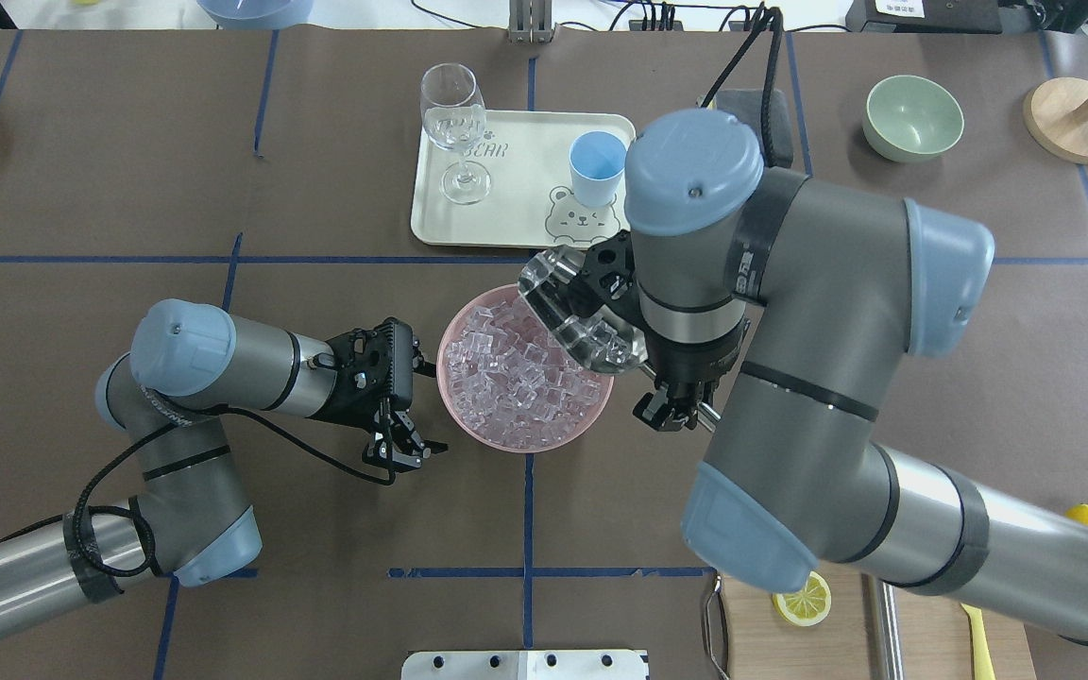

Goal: Put ice in cup with scoop
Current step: 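Lift the loaded scoop and move it to the clear glass on the tray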

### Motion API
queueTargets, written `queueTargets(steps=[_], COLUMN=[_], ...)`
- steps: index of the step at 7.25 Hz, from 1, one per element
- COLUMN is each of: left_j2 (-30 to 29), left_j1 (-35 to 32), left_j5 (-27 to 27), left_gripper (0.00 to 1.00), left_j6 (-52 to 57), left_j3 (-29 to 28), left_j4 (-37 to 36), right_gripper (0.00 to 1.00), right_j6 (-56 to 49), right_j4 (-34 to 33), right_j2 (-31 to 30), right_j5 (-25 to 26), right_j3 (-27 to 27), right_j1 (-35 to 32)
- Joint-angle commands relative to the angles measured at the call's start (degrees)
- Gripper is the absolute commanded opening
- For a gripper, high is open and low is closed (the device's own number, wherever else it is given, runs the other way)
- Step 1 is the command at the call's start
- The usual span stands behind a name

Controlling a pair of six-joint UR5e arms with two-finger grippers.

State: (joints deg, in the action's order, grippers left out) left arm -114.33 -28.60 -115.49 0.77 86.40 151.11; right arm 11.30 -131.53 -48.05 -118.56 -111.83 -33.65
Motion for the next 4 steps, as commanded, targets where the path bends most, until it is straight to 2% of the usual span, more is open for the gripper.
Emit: queueTargets(steps=[1, 2, 4], left_j2=[-0.1, 0.0, 0.0], left_j1=[0.0, 0.0, 0.0], left_j5=[0.0, 0.0, 0.0], left_gripper=[1.0, 1.0, 1.0], left_j6=[-0.1, -0.1, 0.0], left_j3=[0.0, 0.0, 0.0], left_j4=[0.1, 0.1, 0.1], right_gripper=[0.0, 0.0, 0.0], right_j6=[2.8, 3.5, 4.3], right_j4=[-2.0, -3.2, -3.7], right_j2=[3.3, 7.1, 15.1], right_j5=[-6.2, -7.4, -10.0], right_j3=[2.1, 6.4, 20.3], right_j1=[-6.1, -7.6, -10.7])
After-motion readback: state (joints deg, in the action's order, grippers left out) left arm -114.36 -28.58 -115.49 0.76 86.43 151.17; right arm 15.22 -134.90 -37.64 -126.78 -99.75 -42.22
